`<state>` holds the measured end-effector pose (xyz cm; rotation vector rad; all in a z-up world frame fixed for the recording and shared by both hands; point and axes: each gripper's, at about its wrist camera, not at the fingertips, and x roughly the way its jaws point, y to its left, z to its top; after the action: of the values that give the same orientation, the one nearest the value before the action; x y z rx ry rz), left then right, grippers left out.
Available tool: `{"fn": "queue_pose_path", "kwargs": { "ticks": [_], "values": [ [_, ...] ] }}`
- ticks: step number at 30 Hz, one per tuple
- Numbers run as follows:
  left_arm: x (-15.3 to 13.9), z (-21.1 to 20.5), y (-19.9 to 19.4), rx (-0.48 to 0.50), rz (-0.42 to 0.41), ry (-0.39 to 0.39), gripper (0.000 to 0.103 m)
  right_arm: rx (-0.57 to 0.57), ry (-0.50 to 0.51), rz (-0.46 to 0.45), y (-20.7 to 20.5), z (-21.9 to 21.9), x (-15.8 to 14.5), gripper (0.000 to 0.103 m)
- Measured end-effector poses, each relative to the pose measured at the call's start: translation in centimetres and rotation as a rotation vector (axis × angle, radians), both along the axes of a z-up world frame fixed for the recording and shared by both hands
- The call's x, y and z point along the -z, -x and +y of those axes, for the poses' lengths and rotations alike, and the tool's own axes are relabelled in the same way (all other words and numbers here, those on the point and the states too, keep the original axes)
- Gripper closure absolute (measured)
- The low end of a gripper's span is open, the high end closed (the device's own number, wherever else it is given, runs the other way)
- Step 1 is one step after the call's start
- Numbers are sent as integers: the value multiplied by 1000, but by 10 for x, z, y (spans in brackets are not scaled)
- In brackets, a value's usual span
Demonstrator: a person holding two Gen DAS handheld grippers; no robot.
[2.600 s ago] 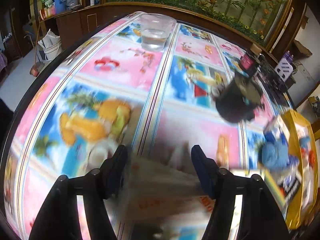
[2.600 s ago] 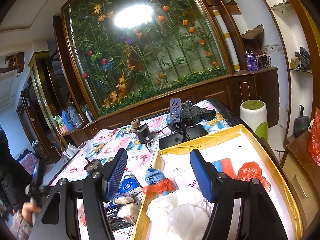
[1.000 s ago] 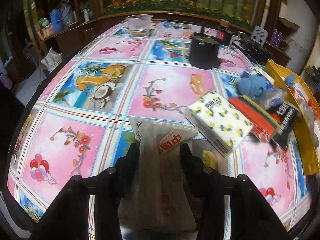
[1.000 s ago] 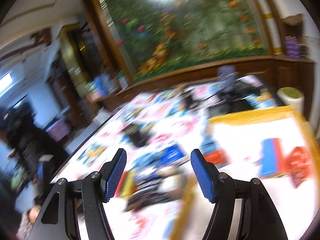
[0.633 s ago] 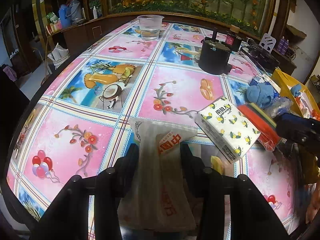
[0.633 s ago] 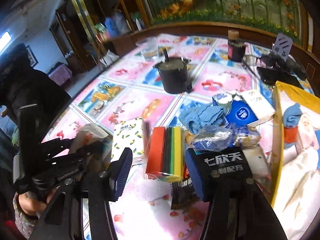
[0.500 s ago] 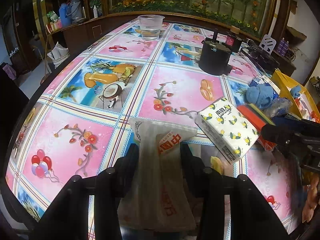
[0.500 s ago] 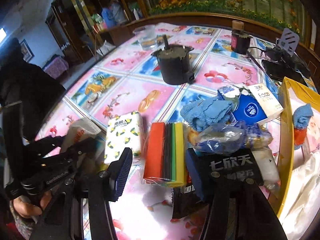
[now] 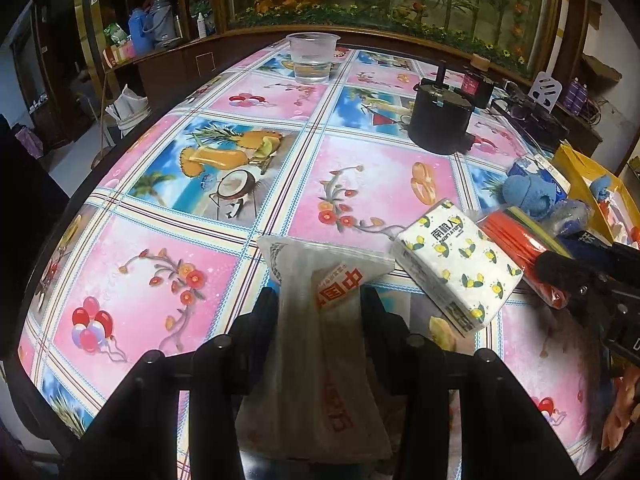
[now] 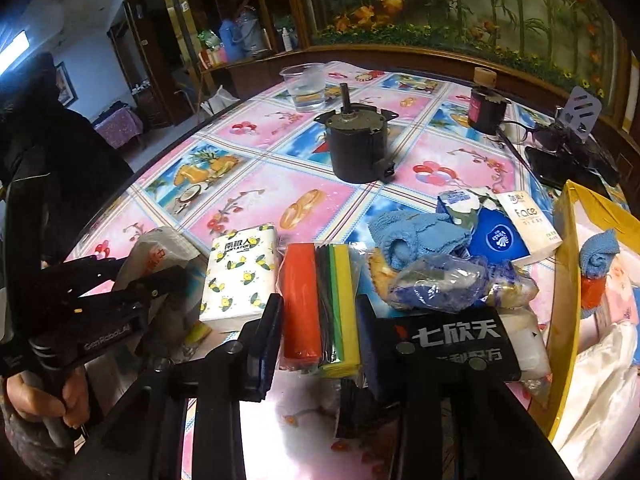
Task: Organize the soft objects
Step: 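Grasp the coloured foam strip pack with the right tool while the left tool holds the bag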
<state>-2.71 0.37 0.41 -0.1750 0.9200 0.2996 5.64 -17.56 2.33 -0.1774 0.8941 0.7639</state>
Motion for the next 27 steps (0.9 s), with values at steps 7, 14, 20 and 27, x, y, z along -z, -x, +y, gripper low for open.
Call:
{"fn": "queue_pose_path", "kwargs": {
  "ticks": [7,14,20,27],
  "values": [
    [-8,1,5,-7,-66,37,61,27,-99,-57,4,-15,-20,65],
    [-24,-17,7,-8,-181,45,62,41,-169,-80,8,-29,-29,65],
    [-41,-41,0,-13,-265,52,62,58,-199,-101,11,-38,-33,65],
    [-37,-74,-13,-15,-289,-2,62,99,-254,-108,11,-56,-39,65]
  ]
}}
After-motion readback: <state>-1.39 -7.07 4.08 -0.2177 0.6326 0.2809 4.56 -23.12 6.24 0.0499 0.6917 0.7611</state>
